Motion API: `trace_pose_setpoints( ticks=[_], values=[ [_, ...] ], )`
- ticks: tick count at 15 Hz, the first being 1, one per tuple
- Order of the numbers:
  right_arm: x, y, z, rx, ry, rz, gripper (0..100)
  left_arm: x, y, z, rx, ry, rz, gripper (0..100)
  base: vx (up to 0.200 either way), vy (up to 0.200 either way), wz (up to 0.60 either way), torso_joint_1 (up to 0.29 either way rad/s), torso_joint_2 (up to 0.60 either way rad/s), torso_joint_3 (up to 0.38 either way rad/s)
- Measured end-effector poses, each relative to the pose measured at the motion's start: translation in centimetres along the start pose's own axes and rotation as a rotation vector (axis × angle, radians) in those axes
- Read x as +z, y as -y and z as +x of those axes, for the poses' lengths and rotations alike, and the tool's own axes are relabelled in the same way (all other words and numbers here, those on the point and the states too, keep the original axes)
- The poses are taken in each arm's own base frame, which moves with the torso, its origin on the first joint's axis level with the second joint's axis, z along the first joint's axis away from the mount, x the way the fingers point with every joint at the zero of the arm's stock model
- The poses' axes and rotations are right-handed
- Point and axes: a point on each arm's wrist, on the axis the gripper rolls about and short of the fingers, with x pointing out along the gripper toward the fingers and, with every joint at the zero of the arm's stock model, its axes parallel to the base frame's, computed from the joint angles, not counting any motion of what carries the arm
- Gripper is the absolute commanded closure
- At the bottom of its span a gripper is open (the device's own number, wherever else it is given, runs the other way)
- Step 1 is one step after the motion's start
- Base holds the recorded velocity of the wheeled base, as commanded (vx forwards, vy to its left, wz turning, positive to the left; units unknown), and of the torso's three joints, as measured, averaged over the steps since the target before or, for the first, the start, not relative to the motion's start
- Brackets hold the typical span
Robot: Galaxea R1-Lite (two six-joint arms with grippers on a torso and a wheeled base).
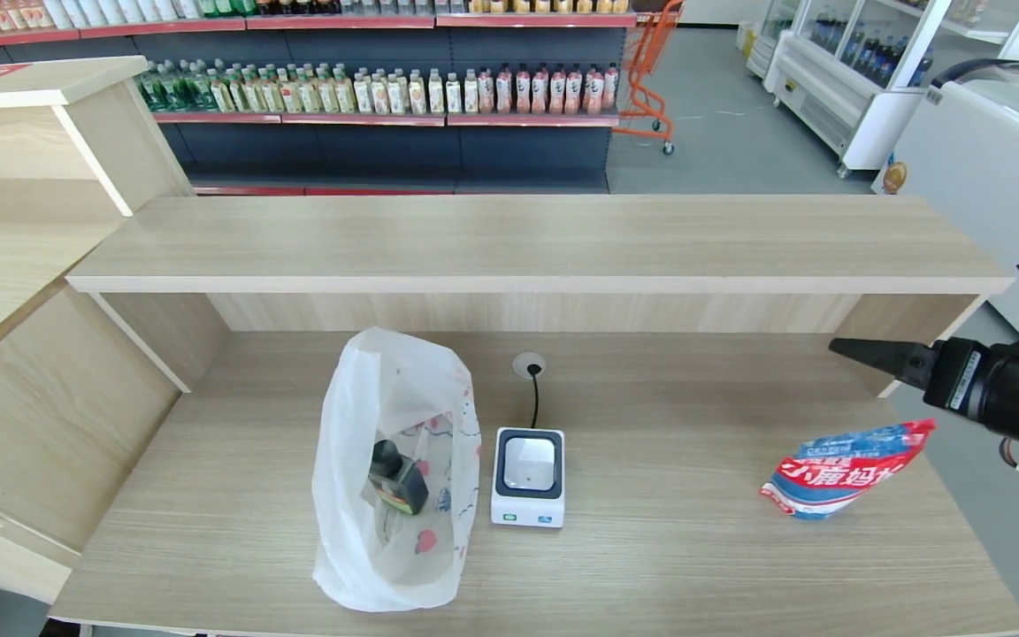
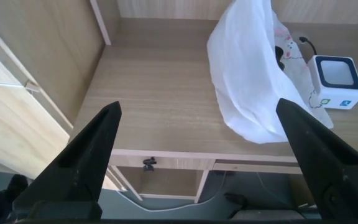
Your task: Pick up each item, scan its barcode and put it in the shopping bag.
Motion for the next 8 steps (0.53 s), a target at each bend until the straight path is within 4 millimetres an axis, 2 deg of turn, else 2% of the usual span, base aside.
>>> trace_pose_setpoints(
  ticks=[3,4,6,8],
  values=[
    [-0.22,0.16,-0.36,-0.032,-0.028,0.078,0,0.00,0.00,0.00,0.000,0.000,0.000,0,0.000,-0.200,0.00,0.004,0.00,-0.001],
    [-0.19,0.19,-0.45,-0.055,-0.023,0.099,0,0.00,0.00,0.00,0.000,0.000,0.000,0,-0.200,-0.200,0.00,0.007,0.00,0.002],
    [-0.02,0.26,-0.45,-0.116,-0.027,0.167,0,0.00,0.00,0.00,0.000,0.000,0.004,0,-0.200,0.000,0.00,0.010,0.00,-0.002],
    [0.30,0.24,-0.48,-0.154,-0.046,0.237,0,0.00,0.00,0.00,-0.001,0.000,0.005,0,0.000,0.000,0.00,0.000,0.00,0.000]
  ],
)
